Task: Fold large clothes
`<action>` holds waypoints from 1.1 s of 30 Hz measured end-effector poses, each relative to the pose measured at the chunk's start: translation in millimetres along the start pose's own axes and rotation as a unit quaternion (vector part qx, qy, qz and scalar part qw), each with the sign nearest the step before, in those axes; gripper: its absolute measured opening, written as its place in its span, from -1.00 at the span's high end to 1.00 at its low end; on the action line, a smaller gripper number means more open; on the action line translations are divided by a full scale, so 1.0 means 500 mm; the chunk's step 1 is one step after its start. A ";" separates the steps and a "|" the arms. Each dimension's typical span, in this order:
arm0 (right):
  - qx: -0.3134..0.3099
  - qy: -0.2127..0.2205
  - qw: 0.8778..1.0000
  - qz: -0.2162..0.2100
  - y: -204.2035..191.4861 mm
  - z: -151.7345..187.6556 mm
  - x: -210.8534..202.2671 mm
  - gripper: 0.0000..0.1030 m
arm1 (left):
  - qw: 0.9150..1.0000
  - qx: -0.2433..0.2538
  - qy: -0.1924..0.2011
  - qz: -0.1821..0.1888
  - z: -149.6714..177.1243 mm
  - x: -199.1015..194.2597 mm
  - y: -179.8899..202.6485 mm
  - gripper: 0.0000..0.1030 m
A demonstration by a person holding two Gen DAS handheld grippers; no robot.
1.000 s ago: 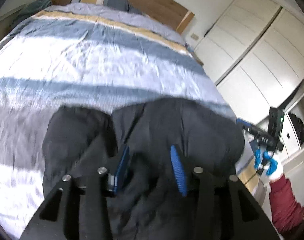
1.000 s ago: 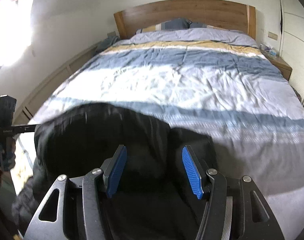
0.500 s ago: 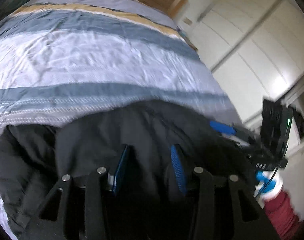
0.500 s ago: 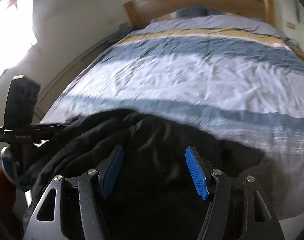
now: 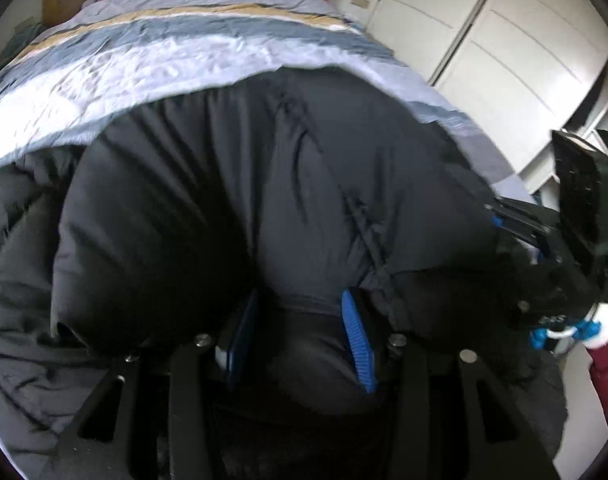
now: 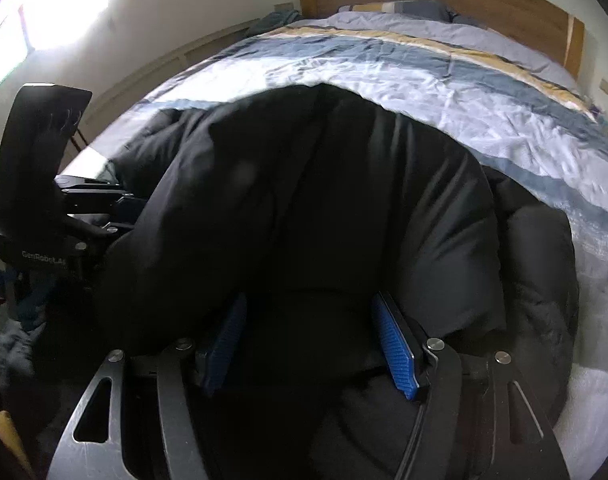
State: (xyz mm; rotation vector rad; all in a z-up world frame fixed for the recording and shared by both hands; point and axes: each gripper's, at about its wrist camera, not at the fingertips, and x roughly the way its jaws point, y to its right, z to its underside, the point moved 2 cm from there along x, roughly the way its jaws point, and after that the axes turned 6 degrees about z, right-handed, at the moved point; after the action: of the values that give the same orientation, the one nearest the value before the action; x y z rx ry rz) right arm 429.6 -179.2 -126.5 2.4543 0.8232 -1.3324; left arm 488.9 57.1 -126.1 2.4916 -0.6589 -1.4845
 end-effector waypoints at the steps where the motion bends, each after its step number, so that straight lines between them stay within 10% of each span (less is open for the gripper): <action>1: 0.009 -0.001 1.000 -0.001 0.005 0.009 0.011 -0.26 | 1.000 -0.002 -0.002 -0.006 0.007 0.013 -0.004 0.19; 9: 0.022 0.014 1.000 0.004 0.014 0.046 0.054 -0.26 | 0.999 -0.003 0.004 -0.032 0.026 0.050 -0.008 0.19; 21: 0.014 0.024 0.999 0.020 0.023 0.009 -0.079 -0.36 | 0.998 0.031 0.025 -0.048 0.002 -0.097 0.034 0.18; 33: 0.047 0.089 0.995 -0.012 0.047 -0.153 -0.108 -0.47 | 0.993 -0.039 0.093 -0.058 -0.114 -0.165 -0.066 0.18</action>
State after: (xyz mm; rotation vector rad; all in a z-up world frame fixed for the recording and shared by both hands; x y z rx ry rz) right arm 473.1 -183.9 -40.5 2.6754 0.8507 -1.1984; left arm 514.3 119.0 -44.6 2.6060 -0.4229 -1.2653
